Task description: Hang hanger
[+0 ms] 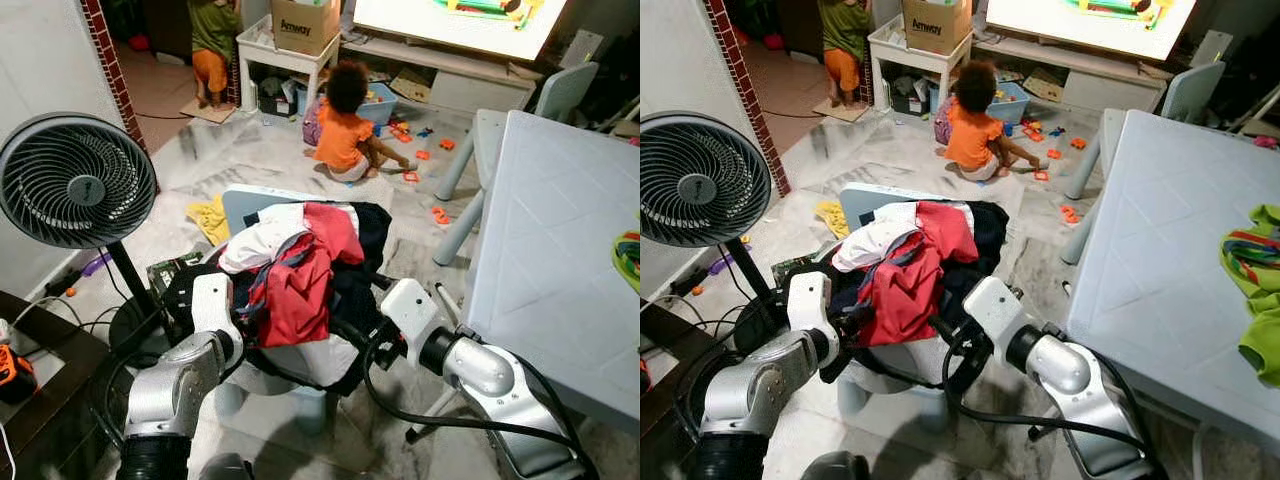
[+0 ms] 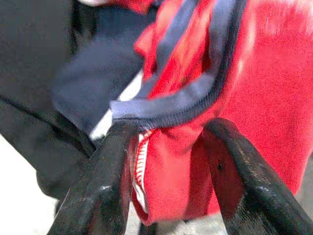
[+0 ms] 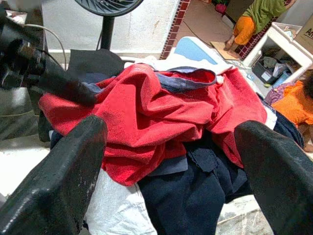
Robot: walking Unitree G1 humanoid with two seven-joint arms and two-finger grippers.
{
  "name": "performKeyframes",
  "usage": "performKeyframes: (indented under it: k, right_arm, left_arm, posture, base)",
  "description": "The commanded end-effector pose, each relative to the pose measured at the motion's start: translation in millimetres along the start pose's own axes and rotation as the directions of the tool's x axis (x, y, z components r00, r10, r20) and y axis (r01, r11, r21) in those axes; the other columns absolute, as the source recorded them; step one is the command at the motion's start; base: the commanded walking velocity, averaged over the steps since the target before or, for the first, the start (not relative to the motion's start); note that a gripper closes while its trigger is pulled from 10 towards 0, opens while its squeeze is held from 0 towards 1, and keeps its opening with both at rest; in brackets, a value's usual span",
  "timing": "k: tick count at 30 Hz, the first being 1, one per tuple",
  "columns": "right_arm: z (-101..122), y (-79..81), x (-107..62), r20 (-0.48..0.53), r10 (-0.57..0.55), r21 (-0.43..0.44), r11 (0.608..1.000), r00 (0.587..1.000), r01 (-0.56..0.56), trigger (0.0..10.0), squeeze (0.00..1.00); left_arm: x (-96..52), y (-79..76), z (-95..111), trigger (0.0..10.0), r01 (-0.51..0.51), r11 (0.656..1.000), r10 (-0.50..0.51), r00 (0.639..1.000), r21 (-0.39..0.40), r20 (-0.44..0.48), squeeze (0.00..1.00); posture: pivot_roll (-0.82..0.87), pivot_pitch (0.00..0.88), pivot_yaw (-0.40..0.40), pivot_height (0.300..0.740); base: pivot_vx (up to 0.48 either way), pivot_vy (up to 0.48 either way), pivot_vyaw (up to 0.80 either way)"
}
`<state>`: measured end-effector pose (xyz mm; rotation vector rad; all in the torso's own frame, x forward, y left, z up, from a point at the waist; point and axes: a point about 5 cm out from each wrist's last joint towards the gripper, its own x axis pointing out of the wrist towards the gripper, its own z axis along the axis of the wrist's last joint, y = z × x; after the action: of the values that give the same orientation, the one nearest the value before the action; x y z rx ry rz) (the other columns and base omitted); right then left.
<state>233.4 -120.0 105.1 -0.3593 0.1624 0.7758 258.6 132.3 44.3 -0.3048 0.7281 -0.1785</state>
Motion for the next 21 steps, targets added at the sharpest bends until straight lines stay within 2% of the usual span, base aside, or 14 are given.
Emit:
performKeyframes:
  k: [1, 4, 14, 15, 20, 21]
  right_arm:
    - [0, -2.8, -0.9, -0.004, -0.01, -0.009, 1.0, 1.0, 0.01, 10.0, 0.0]
    - [-2, -3.5, -2.7, -0.009, -0.014, -0.008, 1.0, 1.0, 0.014, 10.0, 0.0]
    - [-1, -0.3, -2.5, -0.009, -0.006, -0.007, 1.0, 1.0, 0.006, 10.0, 0.0]
    - [-1, -1.7, -3.5, -0.012, -0.007, -0.009, 1.0, 1.0, 0.007, 10.0, 0.0]
    - [-2, -2.7, -6.0, -0.018, -0.008, -0.013, 1.0, 1.0, 0.008, 10.0, 0.0]
    - [-2, -2.7, -6.8, -0.02, -0.008, -0.013, 1.0, 1.0, 0.008, 10.0, 0.0]
  left_arm:
    - [1.7, -0.7, -1, 10.0, 0.001, 1.0, -0.001, 1.0, -0.006, -0.009, 0.0]
    - [0.8, 4.4, 3, 10.0, -0.033, 0.999, 0.034, 0.999, -0.016, 0.015, 0.0]
    - [1.9, 12.3, 5, 10.0, -0.034, 0.999, 0.034, 0.999, -0.031, 0.007, 0.0]
    - [4.1, 19.4, 7, 10.0, -0.039, 0.998, 0.04, 0.999, -0.04, 0.006, 0.0]
    - [9.3, 21.3, 2, 10.0, -0.018, 0.998, 0.017, 1.0, -0.053, -0.02, 0.0]
    - [11.0, 19.6, 1, 10.0, -0.004, 0.998, 0.002, 1.0, -0.055, -0.028, 0.86]
  posture:
    - [-0.04, 0.007, -0.071, 0.74]
    - [-0.04, 0.007, -0.071, 0.74]
    - [-0.04, 0.014, -0.075, 0.74]
    - [-0.05, 0.017, -0.077, 0.74]
    - [-0.06, 0.02, -0.081, 0.74]
    - [-0.06, 0.021, -0.083, 0.74]
  base:
    - [0.0, 0.0, 0.0]
    - [0.0, 0.0, 0.0]
    - [0.0, 0.0, 0.0]
    - [0.0, 0.0, 0.0]
    - [0.0, 0.0, 0.0]
    - [0.0, 0.0, 0.0]
